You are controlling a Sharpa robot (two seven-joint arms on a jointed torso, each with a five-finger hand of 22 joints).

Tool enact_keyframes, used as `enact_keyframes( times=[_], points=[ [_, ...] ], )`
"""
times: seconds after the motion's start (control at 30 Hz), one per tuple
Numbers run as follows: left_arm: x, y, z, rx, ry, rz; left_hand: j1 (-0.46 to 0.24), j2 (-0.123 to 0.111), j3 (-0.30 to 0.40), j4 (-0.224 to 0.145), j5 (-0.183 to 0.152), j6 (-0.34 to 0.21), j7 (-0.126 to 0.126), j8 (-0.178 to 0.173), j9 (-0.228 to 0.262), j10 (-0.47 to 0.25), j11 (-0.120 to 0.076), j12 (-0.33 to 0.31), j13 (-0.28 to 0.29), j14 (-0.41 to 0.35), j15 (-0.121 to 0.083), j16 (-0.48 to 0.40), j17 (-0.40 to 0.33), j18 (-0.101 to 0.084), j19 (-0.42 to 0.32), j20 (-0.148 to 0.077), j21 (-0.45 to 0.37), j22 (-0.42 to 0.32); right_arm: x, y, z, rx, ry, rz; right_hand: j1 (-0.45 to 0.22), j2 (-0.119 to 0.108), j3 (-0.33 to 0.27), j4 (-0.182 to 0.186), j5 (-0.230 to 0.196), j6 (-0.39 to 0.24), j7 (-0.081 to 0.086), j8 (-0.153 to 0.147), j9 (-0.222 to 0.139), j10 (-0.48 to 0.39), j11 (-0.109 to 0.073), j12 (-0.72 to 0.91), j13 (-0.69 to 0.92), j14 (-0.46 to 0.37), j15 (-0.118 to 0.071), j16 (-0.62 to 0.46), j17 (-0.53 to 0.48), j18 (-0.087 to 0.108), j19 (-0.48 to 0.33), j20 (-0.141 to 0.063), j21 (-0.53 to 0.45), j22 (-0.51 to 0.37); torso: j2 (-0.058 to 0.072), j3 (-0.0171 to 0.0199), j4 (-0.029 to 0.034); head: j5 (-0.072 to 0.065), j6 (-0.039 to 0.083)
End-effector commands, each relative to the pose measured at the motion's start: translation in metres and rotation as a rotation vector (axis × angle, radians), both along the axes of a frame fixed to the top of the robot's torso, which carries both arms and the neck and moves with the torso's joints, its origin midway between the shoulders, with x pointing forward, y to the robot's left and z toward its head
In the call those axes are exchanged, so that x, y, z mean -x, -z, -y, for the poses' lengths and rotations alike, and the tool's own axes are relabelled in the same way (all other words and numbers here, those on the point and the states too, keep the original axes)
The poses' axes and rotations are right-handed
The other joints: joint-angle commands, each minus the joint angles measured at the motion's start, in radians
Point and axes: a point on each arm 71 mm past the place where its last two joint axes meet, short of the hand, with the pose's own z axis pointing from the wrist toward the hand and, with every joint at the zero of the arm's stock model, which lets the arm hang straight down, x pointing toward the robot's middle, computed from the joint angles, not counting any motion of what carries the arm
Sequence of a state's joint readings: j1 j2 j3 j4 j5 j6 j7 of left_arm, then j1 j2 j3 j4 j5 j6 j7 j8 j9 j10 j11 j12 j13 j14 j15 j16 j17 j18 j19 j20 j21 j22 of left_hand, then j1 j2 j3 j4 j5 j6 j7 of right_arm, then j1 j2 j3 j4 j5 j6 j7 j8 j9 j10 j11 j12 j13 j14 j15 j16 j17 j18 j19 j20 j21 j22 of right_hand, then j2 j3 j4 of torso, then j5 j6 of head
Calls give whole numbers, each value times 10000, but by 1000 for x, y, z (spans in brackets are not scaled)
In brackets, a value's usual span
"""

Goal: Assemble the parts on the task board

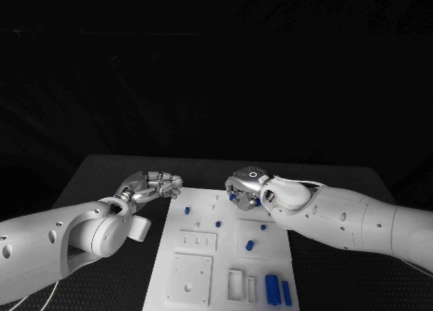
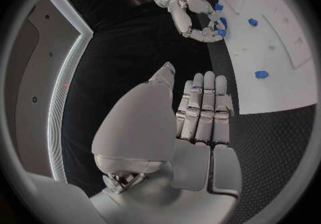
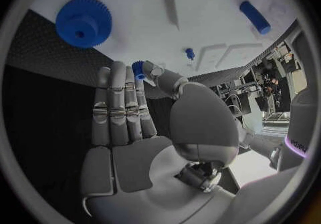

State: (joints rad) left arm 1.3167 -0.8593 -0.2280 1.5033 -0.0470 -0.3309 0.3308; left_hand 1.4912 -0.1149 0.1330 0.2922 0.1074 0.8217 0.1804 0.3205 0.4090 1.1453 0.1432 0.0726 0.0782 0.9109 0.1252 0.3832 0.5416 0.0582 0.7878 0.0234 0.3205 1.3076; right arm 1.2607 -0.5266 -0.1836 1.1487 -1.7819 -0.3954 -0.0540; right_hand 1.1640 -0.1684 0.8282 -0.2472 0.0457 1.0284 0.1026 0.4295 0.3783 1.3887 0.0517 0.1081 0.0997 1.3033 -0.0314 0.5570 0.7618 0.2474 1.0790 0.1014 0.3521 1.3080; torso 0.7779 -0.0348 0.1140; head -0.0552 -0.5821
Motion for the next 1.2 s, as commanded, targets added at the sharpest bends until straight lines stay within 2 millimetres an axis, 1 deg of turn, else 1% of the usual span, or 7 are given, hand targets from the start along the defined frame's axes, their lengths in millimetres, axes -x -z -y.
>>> enact_keyframes(
  times=[0.03,0.23,0.37,0.4,0.83,1.13,1.2],
  points=[
    [-1,-2,3,29,100,111,-25,-15,-50,-18,-30,-33,37,-31,-14,-53,-9,-59,-9,-59,-6,-68,8,132,-78,-5,-62,176,-2,-4,-6,15,50,438,-18,-85,75,16,28,60,9,42,57,75,-13,55,69,-11,-94,39,17,144,83,-14,48,248,17,-2,-5,111,25],
    [-2,-3,6,42,161,127,-25,-20,-49,-21,-30,-32,36,-31,-15,-55,-10,-57,-10,-66,-3,-81,9,133,-86,-2,-66,176,-6,-5,-18,142,47,568,-25,-93,85,29,28,61,9,38,57,74,-12,47,71,-14,-92,52,27,143,70,-13,57,247,19,-9,1,131,46],
    [-2,-5,7,52,174,163,-22,-19,-46,-22,-29,-32,36,-32,-15,-57,-12,-57,-10,-73,0,-93,10,133,-90,0,-69,176,-6,-5,-24,183,10,645,-26,-96,91,36,28,63,8,37,57,74,-12,43,72,-15,-92,59,32,144,63,-13,62,246,30,-19,29,132,73],
    [-3,-6,7,51,171,182,-22,-20,-45,-22,-29,-32,36,-32,-16,-57,-12,-56,-10,-74,0,-94,10,133,-91,0,-69,176,-6,-5,-26,193,-3,645,-25,-98,92,36,28,63,8,36,57,75,-12,42,72,-16,-92,60,33,144,62,-13,63,246,29,-14,16,139,74],
    [-5,-15,9,31,249,390,-18,-36,-44,-24,-30,-30,35,-33,-16,-59,-15,-53,-10,-82,5,-115,14,134,-100,5,-75,178,-9,-4,-39,333,-113,627,-20,-101,113,47,28,65,7,31,57,82,-13,34,77,-25,-95,74,46,144,57,-16,84,246,171,-89,188,127,95],
    [-5,-19,11,41,288,490,-16,-41,-40,-24,-30,-27,34,-32,-16,-59,-18,-51,-10,-83,8,-127,18,136,-104,8,-77,179,-12,-3,-39,398,-40,637,-21,-102,124,53,28,61,8,25,56,81,-11,25,80,-34,-96,82,53,143,50,-16,96,245,262,-117,259,79,111],
    [-5,-19,11,41,289,492,-16,-42,-40,-24,-30,-27,33,-33,-16,-59,-18,-51,-10,-83,8,-129,19,136,-105,8,-78,179,-12,-3,-39,398,-31,648,-21,-102,126,53,28,61,9,24,56,81,-11,24,80,-35,-96,83,54,143,49,-16,98,245,266,-117,254,85,107]
  ],
)
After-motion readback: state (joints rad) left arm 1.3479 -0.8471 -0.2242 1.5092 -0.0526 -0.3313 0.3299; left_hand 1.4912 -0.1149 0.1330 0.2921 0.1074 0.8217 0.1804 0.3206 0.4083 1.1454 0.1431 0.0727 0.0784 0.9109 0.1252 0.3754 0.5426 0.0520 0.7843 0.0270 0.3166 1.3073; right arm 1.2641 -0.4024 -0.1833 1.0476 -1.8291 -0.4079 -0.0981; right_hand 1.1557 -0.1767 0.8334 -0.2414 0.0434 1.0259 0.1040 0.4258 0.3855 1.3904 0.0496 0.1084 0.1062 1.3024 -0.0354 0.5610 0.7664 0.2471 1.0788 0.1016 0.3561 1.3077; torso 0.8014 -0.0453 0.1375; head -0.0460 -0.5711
